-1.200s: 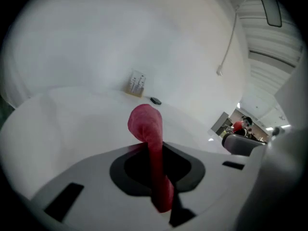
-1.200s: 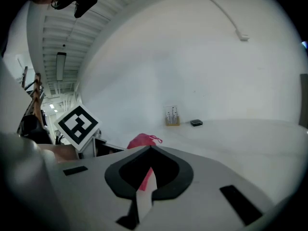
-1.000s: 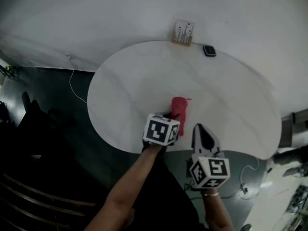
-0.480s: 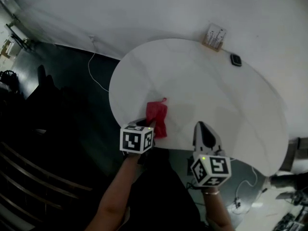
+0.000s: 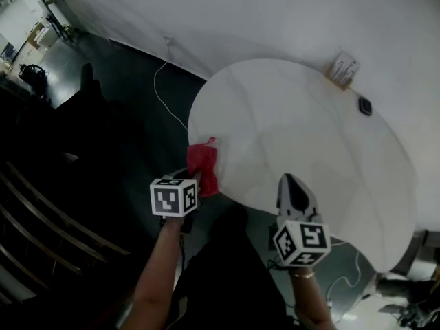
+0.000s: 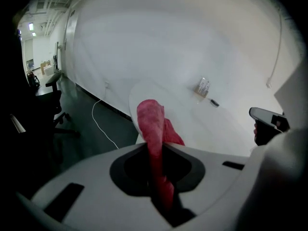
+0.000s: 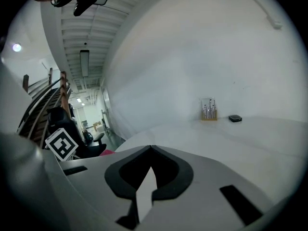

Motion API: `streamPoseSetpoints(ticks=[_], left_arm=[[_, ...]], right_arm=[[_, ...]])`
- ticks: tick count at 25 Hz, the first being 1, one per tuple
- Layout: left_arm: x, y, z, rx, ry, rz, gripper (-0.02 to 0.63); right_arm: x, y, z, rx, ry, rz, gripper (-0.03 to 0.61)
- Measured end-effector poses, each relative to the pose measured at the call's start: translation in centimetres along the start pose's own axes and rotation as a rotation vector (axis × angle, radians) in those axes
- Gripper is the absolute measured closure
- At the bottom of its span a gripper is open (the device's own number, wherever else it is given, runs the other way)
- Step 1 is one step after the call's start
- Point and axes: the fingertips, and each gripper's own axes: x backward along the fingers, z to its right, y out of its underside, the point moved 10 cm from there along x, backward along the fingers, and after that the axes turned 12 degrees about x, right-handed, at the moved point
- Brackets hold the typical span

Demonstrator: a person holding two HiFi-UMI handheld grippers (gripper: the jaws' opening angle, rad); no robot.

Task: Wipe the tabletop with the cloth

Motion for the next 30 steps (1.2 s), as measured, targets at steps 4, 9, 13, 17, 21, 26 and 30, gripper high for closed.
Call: streamPoseSetpoints(ticks=[4,9,13,17,21,26,30], left_arm=[[1.6,0.1,-1.8,-0.012,-0.067,0.012,0.563],[4.0,0.3,-1.5,-0.038,-0.037,0.062,0.565],[3.6,0.1,2.5,-0.089,0.057,0.071,0.565],[2.0,1.7,8.2,-0.133,0.171,0.024,0.565],[0.1,3.8,15.0,-0.181,0.29,-0.038,0.565],[-2.7,8.0,23.3,-0.264,0.391,-0.141,0.565],[-4.5,11.6,27.7,-0.312,0.433,-0.209,0.565]], right_arm=[[0.8,0.4,-0.7,-0.007,0.013,-0.01,0.577],[3.0,1.0,-0.7,-0.02,0.064,-0.015,0.577],[4.6,1.3,1.2,-0.029,0.122,0.0,0.577],[6.8,2.0,2.7,-0.037,0.152,-0.006,0.577],[9.2,2.7,4.8,-0.045,0.176,-0.011,0.577],[12.9,4.3,8.1,-0.094,0.227,-0.016,0.577],[15.4,5.9,10.2,-0.123,0.267,-0.026,0.577]])
